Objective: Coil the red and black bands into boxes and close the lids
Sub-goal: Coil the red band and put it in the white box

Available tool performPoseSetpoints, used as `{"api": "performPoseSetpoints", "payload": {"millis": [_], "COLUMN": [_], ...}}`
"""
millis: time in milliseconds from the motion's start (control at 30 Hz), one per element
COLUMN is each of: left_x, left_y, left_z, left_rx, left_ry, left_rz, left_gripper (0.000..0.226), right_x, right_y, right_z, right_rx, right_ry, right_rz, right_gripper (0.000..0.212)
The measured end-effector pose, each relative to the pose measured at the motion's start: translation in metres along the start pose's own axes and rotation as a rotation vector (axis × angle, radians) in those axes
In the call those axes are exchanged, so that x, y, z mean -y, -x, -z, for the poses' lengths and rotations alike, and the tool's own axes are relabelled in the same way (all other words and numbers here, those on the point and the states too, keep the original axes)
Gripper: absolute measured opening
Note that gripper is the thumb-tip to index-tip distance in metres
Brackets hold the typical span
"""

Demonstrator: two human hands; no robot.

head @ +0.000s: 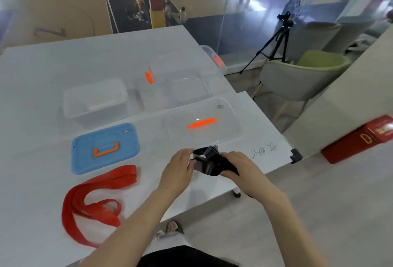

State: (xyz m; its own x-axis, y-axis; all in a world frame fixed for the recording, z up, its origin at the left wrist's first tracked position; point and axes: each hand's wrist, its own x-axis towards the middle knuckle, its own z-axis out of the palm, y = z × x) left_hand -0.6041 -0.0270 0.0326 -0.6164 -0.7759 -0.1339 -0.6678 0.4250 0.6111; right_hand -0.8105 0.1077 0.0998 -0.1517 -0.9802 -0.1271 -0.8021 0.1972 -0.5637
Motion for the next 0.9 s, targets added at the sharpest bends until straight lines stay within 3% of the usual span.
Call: {"api": "performPoseSetpoints", "payload": {"millis": [467, 533, 667, 900], "left_x": [-0.046, -0.06, -0.085, -0.106], "left_y": [-0.029, -0.028, -0.032, -0.042], "left_z": [-0.085, -0.103, -0.132, -0.169], "left_rx": [0.109, 0.11, 0.101, 0.117], "left_ry": [-0.129, -0.159, -0.23, -0.278], "left_rz": [0.312, 0.345, 0.388, 0.518], "left_gripper": [0.055, 0.057, 0.056, 0.057], "right_x": [-0.165, -0.184, -0.223, -0.266], "right_y": [-0.093, -0.102, -0.118, -0.116], "right_z": [0.02, 0.022, 0.025, 0.001], "right_rx": [0.386, 0.393, 0.366, 0.327], "right_ry": [0.252, 0.292, 0.371, 0.487], "right_rz": [0.296, 0.368, 0.43, 0.326], "right_gripper": [0.029, 0.025, 0.036, 0.041]}}
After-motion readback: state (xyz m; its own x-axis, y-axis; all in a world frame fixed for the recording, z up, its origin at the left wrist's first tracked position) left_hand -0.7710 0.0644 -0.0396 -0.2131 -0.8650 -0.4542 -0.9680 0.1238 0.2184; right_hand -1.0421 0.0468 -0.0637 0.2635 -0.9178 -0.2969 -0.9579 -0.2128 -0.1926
